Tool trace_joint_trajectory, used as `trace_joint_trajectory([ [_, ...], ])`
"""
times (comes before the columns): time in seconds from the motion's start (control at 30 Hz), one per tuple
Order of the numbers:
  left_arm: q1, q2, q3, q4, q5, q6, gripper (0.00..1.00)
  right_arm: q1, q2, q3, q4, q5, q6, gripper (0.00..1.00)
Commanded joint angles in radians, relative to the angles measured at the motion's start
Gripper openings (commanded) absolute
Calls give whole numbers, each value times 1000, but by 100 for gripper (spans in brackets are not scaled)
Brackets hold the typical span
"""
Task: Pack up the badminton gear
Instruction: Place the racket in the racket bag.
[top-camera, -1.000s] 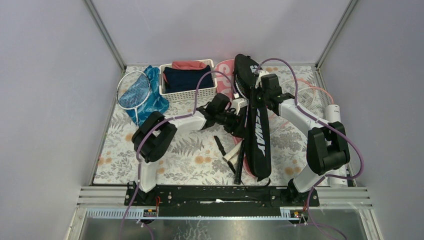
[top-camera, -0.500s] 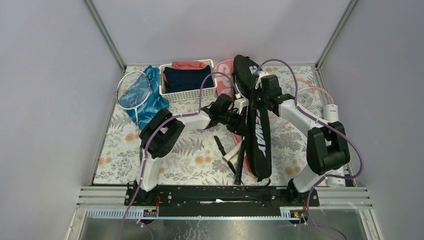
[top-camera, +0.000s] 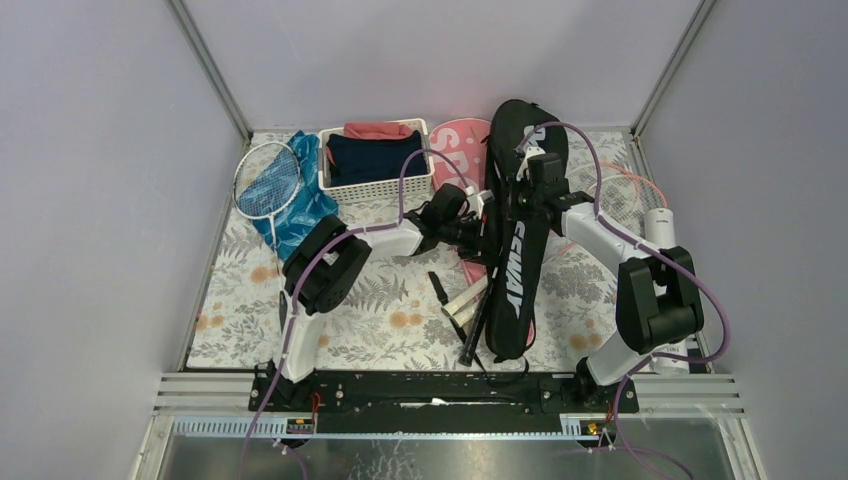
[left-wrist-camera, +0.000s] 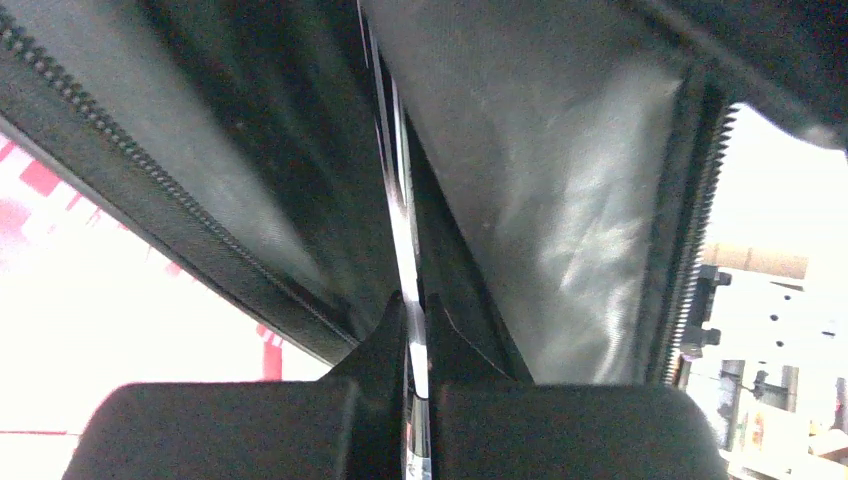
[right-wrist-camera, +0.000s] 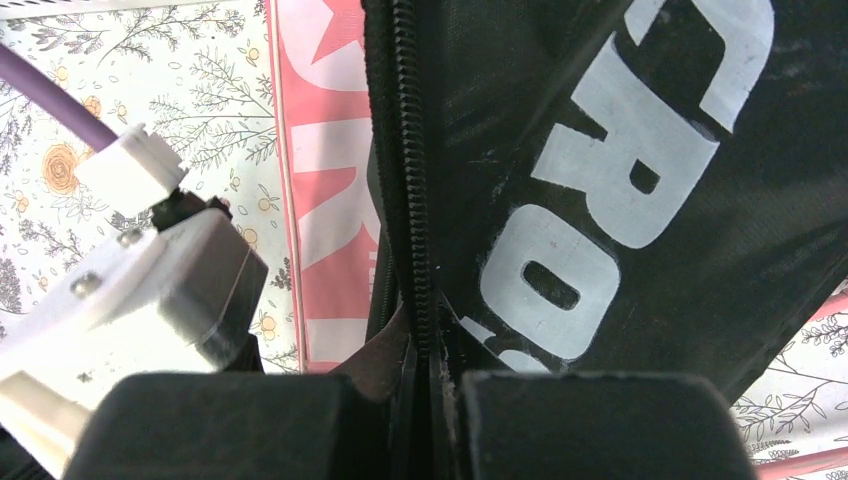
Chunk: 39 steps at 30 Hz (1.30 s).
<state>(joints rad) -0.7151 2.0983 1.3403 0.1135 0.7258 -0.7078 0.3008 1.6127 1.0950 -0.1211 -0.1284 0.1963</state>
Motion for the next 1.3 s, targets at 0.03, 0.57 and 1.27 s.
trace_joint_trajectory([
  [0.03, 8, 25, 34, 231, 99, -189, 0, 15, -47, -10, 45, -55, -7, 0],
  [0.57, 23, 23, 31, 406, 178, -346, 0, 15, -15, 35, -55, -166, -161, 0],
  [1.27, 78, 39, 68, 308, 27, -188, 0, 14, -28, -20, -63, -395, -132, 0],
])
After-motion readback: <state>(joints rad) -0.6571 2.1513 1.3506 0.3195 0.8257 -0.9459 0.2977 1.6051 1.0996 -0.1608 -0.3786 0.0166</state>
